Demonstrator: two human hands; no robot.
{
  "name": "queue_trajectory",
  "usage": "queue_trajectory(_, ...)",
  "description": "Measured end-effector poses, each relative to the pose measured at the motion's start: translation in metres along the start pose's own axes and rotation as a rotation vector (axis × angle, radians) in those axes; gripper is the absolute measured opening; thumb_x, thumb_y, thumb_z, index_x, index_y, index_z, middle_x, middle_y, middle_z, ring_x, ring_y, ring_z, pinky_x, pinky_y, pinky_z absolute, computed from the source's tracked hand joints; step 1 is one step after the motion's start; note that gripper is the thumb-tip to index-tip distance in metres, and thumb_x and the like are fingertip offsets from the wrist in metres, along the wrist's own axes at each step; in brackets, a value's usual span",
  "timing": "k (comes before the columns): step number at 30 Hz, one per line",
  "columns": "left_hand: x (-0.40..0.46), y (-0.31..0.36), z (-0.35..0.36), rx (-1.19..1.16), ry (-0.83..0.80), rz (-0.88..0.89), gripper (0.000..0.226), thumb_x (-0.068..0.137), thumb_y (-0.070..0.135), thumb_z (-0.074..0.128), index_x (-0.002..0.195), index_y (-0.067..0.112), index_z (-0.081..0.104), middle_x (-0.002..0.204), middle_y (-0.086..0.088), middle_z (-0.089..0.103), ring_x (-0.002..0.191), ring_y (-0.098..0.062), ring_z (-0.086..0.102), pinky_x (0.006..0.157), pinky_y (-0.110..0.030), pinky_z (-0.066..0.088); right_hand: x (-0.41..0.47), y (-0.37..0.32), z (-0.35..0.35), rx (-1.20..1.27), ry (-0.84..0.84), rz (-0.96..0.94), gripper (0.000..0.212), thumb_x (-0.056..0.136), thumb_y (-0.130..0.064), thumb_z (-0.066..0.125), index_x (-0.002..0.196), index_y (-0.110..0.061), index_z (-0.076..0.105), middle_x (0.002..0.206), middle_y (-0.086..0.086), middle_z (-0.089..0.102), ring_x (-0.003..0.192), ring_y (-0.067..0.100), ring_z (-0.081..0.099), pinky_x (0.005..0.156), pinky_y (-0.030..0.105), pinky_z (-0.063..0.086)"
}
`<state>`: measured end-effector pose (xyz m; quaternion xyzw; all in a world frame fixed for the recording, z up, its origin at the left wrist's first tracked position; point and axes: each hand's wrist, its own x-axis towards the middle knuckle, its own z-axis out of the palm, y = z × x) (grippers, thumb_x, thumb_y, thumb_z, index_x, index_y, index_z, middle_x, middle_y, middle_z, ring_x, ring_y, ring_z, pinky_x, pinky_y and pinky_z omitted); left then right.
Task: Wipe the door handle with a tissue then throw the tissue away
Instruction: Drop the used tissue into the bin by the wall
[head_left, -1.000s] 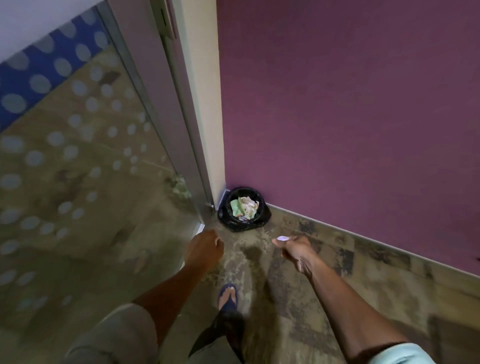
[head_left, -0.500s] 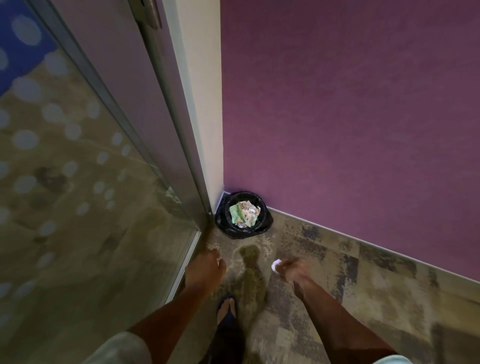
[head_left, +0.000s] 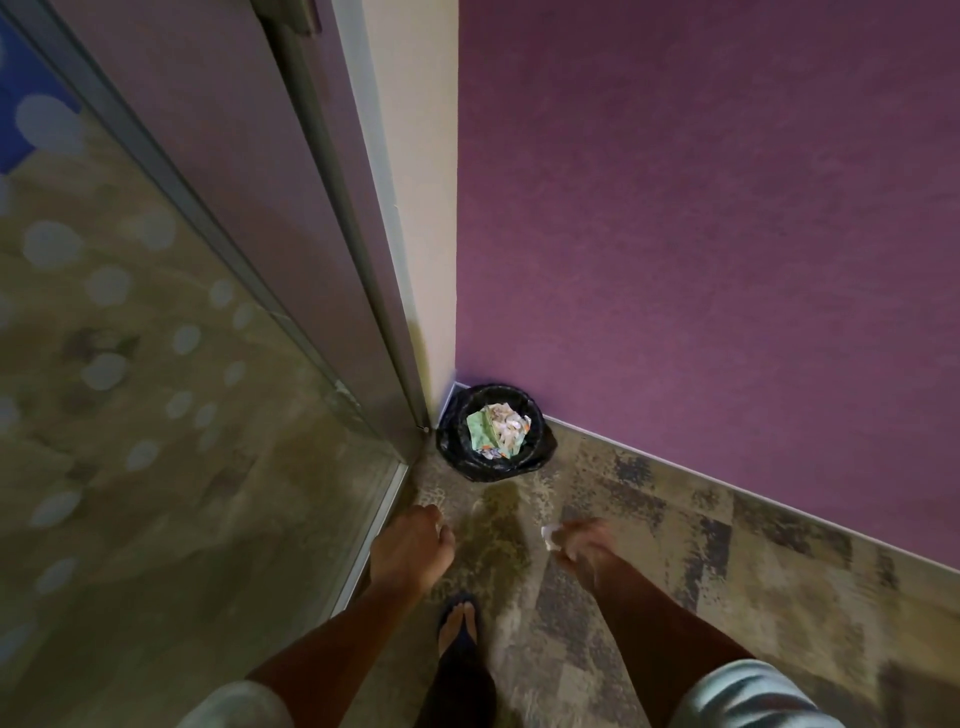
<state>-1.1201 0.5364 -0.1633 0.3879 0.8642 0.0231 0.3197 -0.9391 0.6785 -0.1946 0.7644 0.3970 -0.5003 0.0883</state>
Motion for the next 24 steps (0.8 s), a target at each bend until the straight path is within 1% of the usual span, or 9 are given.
queue_trajectory(7, 0.013, -0.007, 0.0, 0.023, -0.015, 0.024, 0.03, 0.097, 0.038, 0.049, 0.12, 0.024, 0.062, 0.115, 0.003, 0.067, 0.103, -0.016, 0.066, 0.084, -0.034, 0.056, 0.018, -0.055, 0.008, 0.173, 0.05, 0.034, 0.026, 0.09, -0.001, 0.059, 0.111, 0.012, 0.065, 0.102, 0.024, 0.073, 0.096, 0.036, 0.072, 0.081, 0.042, 0.058)
queue_trajectory(10, 0.018, -0.007, -0.002, 0.022, 0.015, 0.07, 0.028, 0.096, 0.038, 0.053, 0.117, 0.023, 0.063, 0.111, 0.003, 0.069, 0.1, -0.015, 0.067, 0.083, -0.033, 0.056, 0.019, -0.09, 0.001, 0.138, 0.044, -0.054, 0.017, 0.08, -0.006, 0.065, 0.095, 0.004, 0.066, 0.099, 0.02, 0.07, 0.088, 0.03, 0.07, 0.078, 0.039, 0.056)
queue_trajectory(12, 0.022, -0.004, -0.005, 0.016, 0.036, 0.109, 0.024, 0.095, 0.036, 0.054, 0.113, 0.023, 0.063, 0.106, 0.003, 0.069, 0.094, -0.013, 0.067, 0.079, -0.031, 0.056, 0.021, -0.109, -0.007, 0.179, -0.01, -0.152, 0.007, 0.087, -0.008, 0.064, 0.081, -0.006, 0.061, 0.1, 0.015, 0.061, 0.083, 0.026, 0.062, 0.083, 0.038, 0.055)
queue_trajectory(13, 0.024, -0.005, -0.006, 0.011, 0.046, 0.122, 0.023, 0.095, 0.035, 0.054, 0.112, 0.022, 0.063, 0.105, 0.003, 0.068, 0.092, -0.012, 0.067, 0.075, -0.029, 0.054, 0.026, -0.117, -0.007, 0.221, -0.027, -0.196, 0.007, 0.091, -0.009, 0.063, 0.085, -0.005, 0.064, 0.101, 0.015, 0.061, 0.083, 0.025, 0.06, 0.085, 0.039, 0.054)
queue_trajectory(15, 0.026, -0.004, -0.008, 0.011, 0.062, 0.144, 0.022, 0.095, 0.034, 0.054, 0.111, 0.021, 0.062, 0.103, 0.003, 0.067, 0.09, -0.011, 0.065, 0.07, -0.026, 0.047, 0.03, -0.129, -0.008, 0.315, -0.008, -0.228, 0.026, 0.092, -0.011, 0.066, 0.115, 0.002, 0.067, 0.109, 0.017, 0.066, 0.09, 0.026, 0.061, 0.091, 0.041, 0.053)
queue_trajectory(17, 0.029, -0.007, -0.009, 0.003, 0.07, 0.147, 0.021, 0.095, 0.033, 0.053, 0.109, 0.021, 0.062, 0.101, 0.004, 0.065, 0.089, -0.012, 0.064, 0.068, -0.026, 0.044, 0.029, -0.136, -0.003, 0.457, -0.058, -0.245, 0.048, 0.093, -0.005, 0.065, 0.139, -0.003, 0.054, 0.127, 0.017, 0.063, 0.098, 0.024, 0.061, 0.099, 0.039, 0.052)
queue_trajectory(19, 0.031, -0.007, -0.011, 0.012, 0.075, 0.152, 0.02, 0.095, 0.033, 0.052, 0.107, 0.02, 0.062, 0.099, 0.004, 0.064, 0.087, -0.013, 0.065, 0.069, -0.027, 0.049, 0.026, -0.136, -0.003, 0.596, -0.106, -0.243, 0.055, 0.093, 0.004, 0.06, 0.146, -0.004, 0.044, 0.134, 0.018, 0.06, 0.101, 0.024, 0.063, 0.098, 0.035, 0.052)
queue_trajectory(22, 0.031, -0.005, -0.014, 0.013, 0.059, 0.135, 0.018, 0.096, 0.036, 0.052, 0.102, 0.021, 0.061, 0.098, 0.004, 0.064, 0.084, -0.012, 0.065, 0.075, -0.032, 0.057, 0.025, -0.124, -0.002, 0.572, -0.082, -0.227, 0.035, 0.092, 0.006, 0.058, 0.127, -0.001, 0.06, 0.118, 0.02, 0.068, 0.097, 0.029, 0.068, 0.089, 0.038, 0.058)
queue_trajectory(24, 0.034, -0.006, -0.013, 0.0, 0.08, 0.135, 0.021, 0.096, 0.038, 0.052, 0.105, 0.021, 0.06, 0.101, 0.003, 0.065, 0.087, -0.014, 0.066, 0.076, -0.034, 0.058, 0.021, -0.11, 0.003, 0.523, -0.088, -0.203, 0.018, 0.091, 0.005, 0.061, 0.093, -0.011, 0.068, 0.095, 0.012, 0.069, 0.073, 0.02, 0.066, 0.062, 0.029, 0.058)
